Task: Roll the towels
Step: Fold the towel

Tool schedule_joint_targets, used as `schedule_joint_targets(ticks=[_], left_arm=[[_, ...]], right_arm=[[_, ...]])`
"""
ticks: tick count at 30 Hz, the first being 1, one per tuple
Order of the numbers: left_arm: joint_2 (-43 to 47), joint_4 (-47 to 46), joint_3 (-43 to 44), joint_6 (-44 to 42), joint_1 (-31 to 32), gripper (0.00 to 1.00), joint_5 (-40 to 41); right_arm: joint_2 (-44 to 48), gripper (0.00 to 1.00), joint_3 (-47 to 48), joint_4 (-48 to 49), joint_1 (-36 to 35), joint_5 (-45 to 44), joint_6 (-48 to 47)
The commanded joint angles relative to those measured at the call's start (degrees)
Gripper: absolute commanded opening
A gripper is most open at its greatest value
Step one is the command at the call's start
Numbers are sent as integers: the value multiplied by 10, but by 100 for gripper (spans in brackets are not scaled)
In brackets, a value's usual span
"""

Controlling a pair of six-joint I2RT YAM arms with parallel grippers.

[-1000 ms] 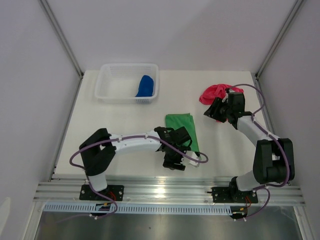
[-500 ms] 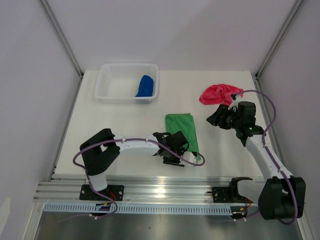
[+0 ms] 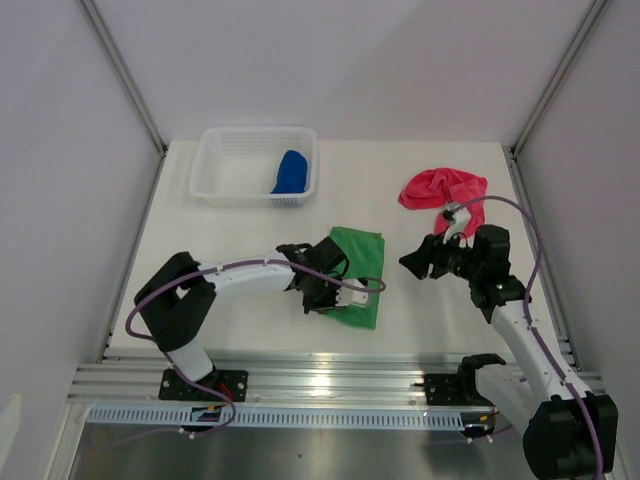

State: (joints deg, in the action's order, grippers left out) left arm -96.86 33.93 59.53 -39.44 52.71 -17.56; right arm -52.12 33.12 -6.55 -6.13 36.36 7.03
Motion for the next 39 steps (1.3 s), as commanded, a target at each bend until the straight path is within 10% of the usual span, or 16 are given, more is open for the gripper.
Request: schedule_joint_targets(ticks=[1,7,17,30,33,36,39], left_arm=[[44,66,20,8,-40,1,-84],[55,91,33,13,-72,1,-129],[58,93,17,38,-89,1,-151],[46,99,31,44,-96,1,-155],[45,99,31,49,-96,1,-157],[45,103,33,53,-96,1,-158],[48,116,32,59,-101,1,-167]], right_arm=[[20,61,-21,-15,-66,65,-180],[-8,65,-16,-162,-206,8,-398],[-13,69,-95,29,-472,-249,-368],[-130,66,-54,44,-485,-247,-424],[-139,55,-48,42,-485,-236,-425],[-138,12,-36,18,-484,-227,-418],[-114,0,-38,2,-481,-213,-418]])
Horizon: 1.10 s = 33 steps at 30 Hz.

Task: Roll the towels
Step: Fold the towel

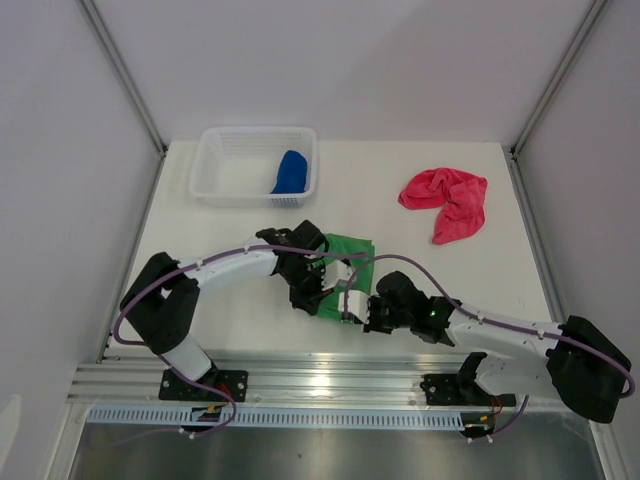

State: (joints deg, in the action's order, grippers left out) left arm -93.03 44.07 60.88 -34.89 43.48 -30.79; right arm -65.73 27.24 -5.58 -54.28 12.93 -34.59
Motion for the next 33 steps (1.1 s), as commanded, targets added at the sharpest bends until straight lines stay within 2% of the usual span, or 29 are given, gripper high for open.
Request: schedule_joint_targets(ticks=[1,5,11,15,16,20,21,24,29,33], left_arm=[[14,26,20,14,-11,1,-38],[32,73,25,12,-12,0,-58],[69,163,32,-12,-12,1,-133],[73,232,53,-39,-13,1,-170],[71,232,60,-36,-13,1,-168],[37,201,98,7,-37,0,-140],[23,198,138,26,-45,1,-134],[-35,194,185,55,-74,1,-99],[-100,184,251,59,-93,4,-47],[-135,184,274,55,-93,4,-25]], right_arm=[[40,0,24,-27,2,31,0],[87,0,53,-110,15,92,7],[138,0,97,-216,11,185,54],[118,0,141,-288,33,258,55],[111,0,147,-300,60,269,46],[84,0,153,-260,121,240,39],[73,0,156,-249,135,232,39],[51,0,156,-201,198,230,48],[-17,0,181,-203,216,185,16],[-64,0,194,-195,236,184,24]])
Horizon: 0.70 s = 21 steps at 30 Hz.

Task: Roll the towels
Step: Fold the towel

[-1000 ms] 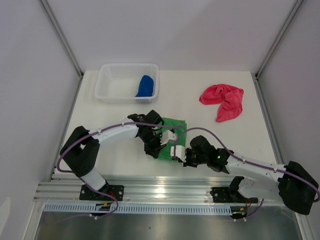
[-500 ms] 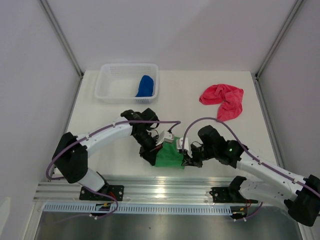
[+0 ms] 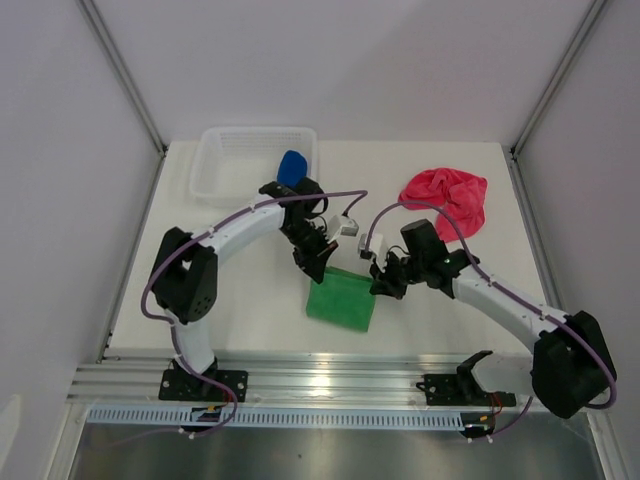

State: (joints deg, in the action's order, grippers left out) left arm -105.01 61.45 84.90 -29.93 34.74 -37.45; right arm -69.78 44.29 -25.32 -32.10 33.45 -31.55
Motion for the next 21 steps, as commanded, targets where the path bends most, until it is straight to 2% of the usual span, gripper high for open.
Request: schedule_joint_targets(ticks=[1,12,13,16,17,21], left_arm=[[-24,8,36,7,-6,4,47],[-96,-41,83,51,-8,7,125],[-99,-46,82,51,-8,7,126],[-118,-55,79,58,-8,6,129],[-123,-59,84,63,-8,6,134],[-141,-71,83,77,-8,7,137]], right_arm=[[-33,0,26,7,16,-29,-4],[-128,0,44,92,41,-87,49],[-133,3,45,98,42,-97,59],[-150,29,50,101,45,-117,69],[-153,41,52,102,47,-125,78],[-142,48,60,123,54,-179,118]])
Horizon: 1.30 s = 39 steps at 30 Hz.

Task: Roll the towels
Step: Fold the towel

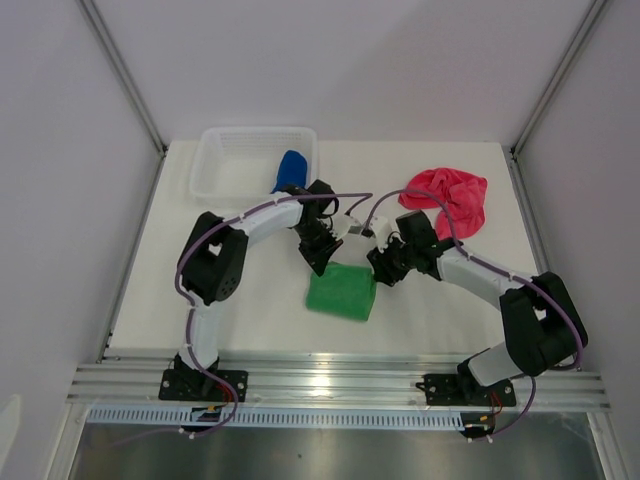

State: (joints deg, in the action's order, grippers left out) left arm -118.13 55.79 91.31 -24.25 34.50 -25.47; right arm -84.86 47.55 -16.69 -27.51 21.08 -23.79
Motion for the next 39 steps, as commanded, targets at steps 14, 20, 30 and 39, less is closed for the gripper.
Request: schedule_joint_targets(ticks=[14,20,30,39], left_arm=[[19,-66,3,-4,-6,16,-45],[18,-55,2,-7,-6,16,-47],[32,-49,-16,46,-6,12,-45],[61,-49,-68,105,-8,10,-45]], right_arm=[[56,53,-78,226,34,19,296],[10,56,-76,269,53,60,291],[47,54,-91,180,83,29,404],[44,24,-52,-64,41,-138,529]])
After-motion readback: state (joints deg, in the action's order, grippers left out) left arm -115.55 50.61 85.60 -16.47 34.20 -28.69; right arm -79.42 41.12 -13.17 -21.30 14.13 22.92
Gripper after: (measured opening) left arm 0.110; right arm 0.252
